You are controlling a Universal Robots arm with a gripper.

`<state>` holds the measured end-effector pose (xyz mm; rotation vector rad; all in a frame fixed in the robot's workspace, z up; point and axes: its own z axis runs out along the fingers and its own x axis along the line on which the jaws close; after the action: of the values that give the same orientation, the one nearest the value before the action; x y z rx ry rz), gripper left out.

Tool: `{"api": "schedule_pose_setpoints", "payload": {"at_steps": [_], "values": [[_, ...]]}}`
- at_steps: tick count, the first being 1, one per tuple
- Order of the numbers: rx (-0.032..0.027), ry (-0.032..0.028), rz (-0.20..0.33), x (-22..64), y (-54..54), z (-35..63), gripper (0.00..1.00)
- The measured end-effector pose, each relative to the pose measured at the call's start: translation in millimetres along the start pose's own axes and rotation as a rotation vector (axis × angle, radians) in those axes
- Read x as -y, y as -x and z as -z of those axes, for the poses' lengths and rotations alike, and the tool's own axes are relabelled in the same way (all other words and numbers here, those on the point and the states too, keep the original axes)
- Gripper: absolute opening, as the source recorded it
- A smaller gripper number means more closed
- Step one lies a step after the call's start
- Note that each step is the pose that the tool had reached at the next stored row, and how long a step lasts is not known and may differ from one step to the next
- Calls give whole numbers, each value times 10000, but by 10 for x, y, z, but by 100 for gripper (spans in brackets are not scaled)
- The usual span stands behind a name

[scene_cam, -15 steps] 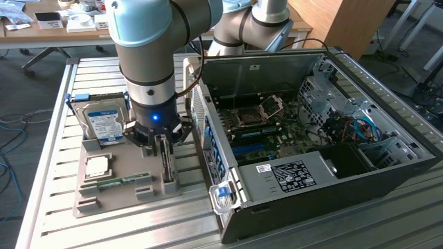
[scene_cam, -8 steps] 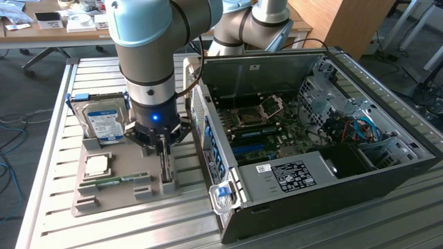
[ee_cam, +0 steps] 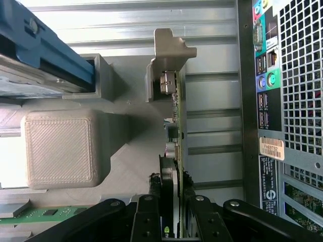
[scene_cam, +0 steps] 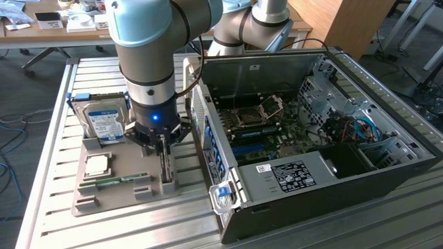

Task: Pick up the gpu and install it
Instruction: 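Pick up the gpu and move the gpu toward the slot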

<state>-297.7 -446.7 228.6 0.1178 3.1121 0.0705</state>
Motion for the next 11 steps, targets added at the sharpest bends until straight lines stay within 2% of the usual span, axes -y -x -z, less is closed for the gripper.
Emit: {"api": "schedule_pose_setpoints", "payload": {"at_steps": [11], "values": [[-8, 6, 198, 0, 0, 2, 27]]}}
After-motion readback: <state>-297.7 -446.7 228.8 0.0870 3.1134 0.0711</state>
